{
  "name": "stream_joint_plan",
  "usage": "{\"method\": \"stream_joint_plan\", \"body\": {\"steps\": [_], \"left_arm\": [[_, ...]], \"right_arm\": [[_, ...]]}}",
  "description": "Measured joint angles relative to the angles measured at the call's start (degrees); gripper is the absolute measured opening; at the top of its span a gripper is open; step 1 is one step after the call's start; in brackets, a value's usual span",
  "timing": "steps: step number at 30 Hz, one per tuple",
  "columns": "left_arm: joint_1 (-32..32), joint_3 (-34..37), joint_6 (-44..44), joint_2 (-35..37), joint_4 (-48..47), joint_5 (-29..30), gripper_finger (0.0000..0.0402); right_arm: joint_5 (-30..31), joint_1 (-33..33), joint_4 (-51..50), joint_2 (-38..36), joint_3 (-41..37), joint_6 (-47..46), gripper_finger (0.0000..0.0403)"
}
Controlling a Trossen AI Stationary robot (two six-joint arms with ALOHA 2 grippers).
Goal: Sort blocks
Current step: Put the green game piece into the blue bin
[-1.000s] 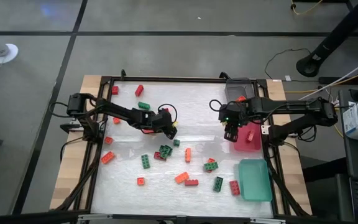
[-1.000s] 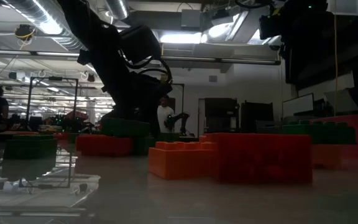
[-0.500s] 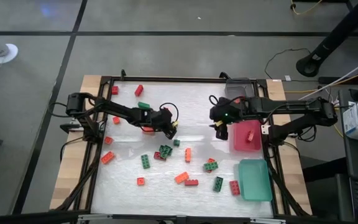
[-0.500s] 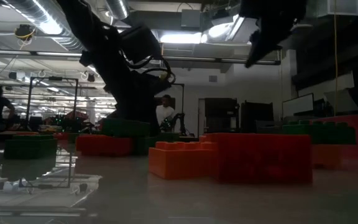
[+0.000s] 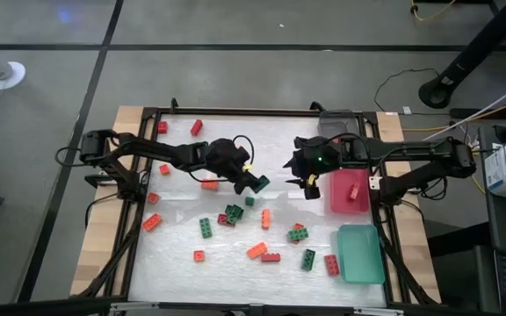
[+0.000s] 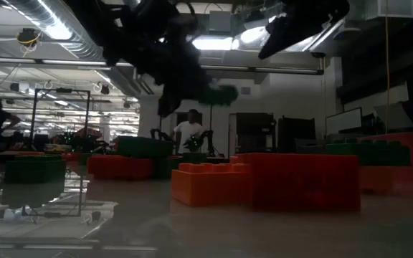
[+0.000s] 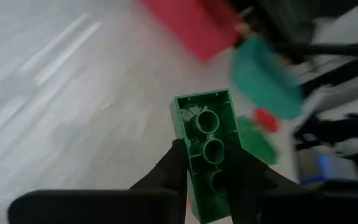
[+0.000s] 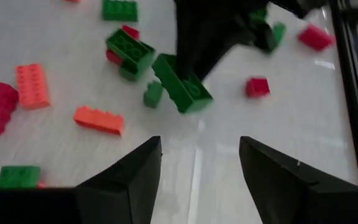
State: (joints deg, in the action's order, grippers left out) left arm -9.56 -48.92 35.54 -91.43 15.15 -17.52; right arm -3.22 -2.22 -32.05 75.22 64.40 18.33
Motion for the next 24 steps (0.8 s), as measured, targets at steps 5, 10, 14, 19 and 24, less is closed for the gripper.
{"method": "stream_joint_plan", "body": {"steps": [5, 10, 14, 19, 24], "left_arm": [[-0.4, -0.1, 1.6, 0.1, 6.5, -4.3, 0.0059], [-0.4, -0.1, 1.7, 0.3, 8.5, -5.7, 0.006], [-0.4, -0.1, 1.7, 0.3, 8.4, -6.6, 0.0059], [-0.4, -0.1, 1.9, 0.3, 10.2, -7.4, 0.0062], [-0.4, -0.1, 2.1, 0.3, 11.4, -9.2, 0.006]], "right_arm": [[-2.5, 0.0, 5.4, 2.8, 0.0, 4.0, 0.0216], [-6.3, 0.0, 10.0, 5.4, 0.0, 6.5, 0.0216], [-6.9, 0.0, 12.4, 6.7, 0.0, 7.8, 0.0216], [-6.9, 0.0, 12.5, 8.2, 0.0, 9.2, 0.0216], [-6.9, 0.0, 12.5, 8.7, 0.0, 9.3, 0.0216]]}}
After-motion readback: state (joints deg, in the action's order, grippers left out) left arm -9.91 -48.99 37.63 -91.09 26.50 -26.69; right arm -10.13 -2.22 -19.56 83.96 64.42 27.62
